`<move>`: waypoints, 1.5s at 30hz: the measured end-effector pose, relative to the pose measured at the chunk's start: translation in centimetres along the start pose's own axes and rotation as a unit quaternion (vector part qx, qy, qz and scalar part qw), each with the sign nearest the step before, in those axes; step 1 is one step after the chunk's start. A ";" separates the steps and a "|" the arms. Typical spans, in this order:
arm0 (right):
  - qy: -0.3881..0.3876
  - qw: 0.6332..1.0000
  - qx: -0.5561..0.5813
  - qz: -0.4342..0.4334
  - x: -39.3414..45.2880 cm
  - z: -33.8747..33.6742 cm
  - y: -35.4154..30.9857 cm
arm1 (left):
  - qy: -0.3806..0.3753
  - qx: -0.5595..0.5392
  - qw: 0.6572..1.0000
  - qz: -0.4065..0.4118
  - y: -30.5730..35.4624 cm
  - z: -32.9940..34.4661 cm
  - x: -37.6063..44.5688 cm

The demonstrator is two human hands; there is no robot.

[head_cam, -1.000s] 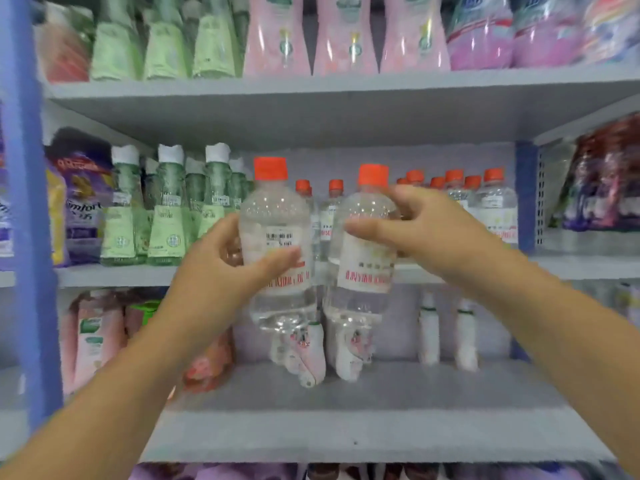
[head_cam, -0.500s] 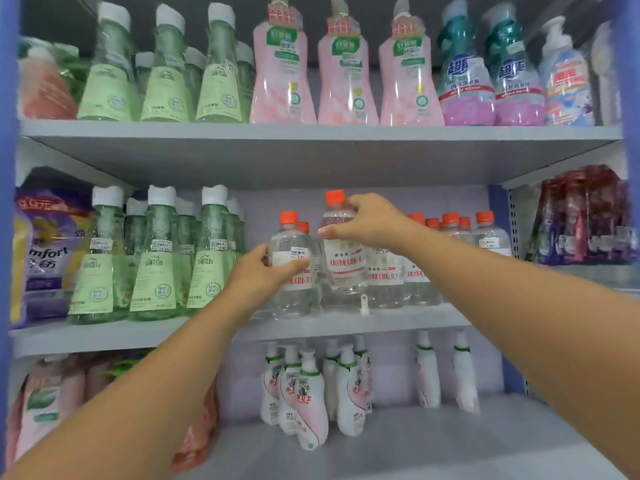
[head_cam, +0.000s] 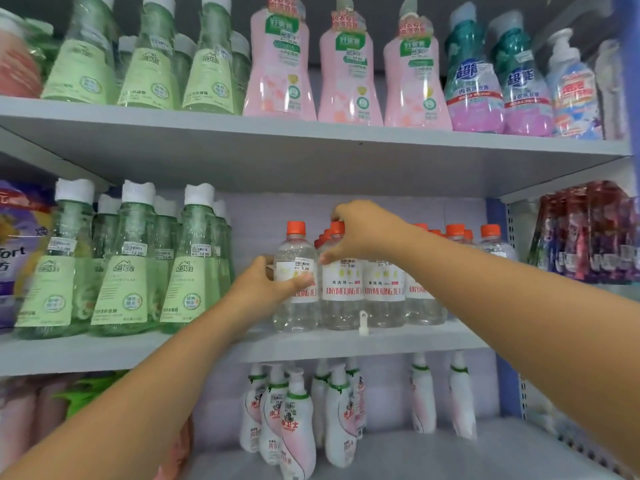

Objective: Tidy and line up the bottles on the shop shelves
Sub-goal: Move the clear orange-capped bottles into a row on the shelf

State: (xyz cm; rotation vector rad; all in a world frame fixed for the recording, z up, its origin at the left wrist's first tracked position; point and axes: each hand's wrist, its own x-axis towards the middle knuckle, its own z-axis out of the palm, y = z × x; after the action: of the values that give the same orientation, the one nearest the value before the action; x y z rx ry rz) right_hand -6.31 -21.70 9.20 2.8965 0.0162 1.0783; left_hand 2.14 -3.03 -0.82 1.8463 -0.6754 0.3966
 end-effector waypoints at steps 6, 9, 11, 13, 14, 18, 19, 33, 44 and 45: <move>-0.004 0.999 0.006 -0.043 1.0 -0.1 2.5 | 0.002 0.051 0.999 0.011 -1.3 0.9 -0.5; -0.019 0.998 0.057 -0.028 1.7 0.5 3.0 | -0.023 0.029 0.999 -0.002 -1.7 0.7 -0.1; -0.019 0.997 0.076 -0.007 2.2 0.6 3.1 | -0.033 0.030 0.999 -0.001 -1.8 0.7 0.2; -0.018 0.998 0.065 0.006 2.6 0.6 2.9 | -0.040 0.023 0.999 0.002 -1.8 0.7 0.2; -0.019 0.998 0.059 0.009 2.8 0.7 2.9 | -0.036 0.017 0.999 0.003 -1.8 0.6 0.2; -0.029 0.997 0.073 0.010 2.8 0.5 2.8 | -0.009 -0.008 1.000 -0.005 -1.9 0.4 0.1; -0.032 0.996 0.081 0.009 2.7 0.5 2.9 | -0.009 -0.008 1.000 -0.006 -1.9 0.4 0.1; -0.057 0.993 0.102 -0.007 1.5 -0.2 2.8 | -0.014 0.023 1.000 -0.017 -1.3 0.4 -0.5; 0.193 0.967 0.157 0.048 -6.1 3.6 10.5 | 0.011 0.028 1.000 -0.007 -0.6 0.8 -1.4; 0.187 0.972 0.133 0.051 -6.7 4.2 11.2 | 0.011 0.029 1.000 -0.007 -0.5 0.9 -1.4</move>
State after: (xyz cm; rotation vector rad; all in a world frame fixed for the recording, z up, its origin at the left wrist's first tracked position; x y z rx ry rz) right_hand -8.74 -33.21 2.25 2.8891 0.0268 1.7525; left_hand 1.32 -3.31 -2.34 1.8974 -0.6428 0.4309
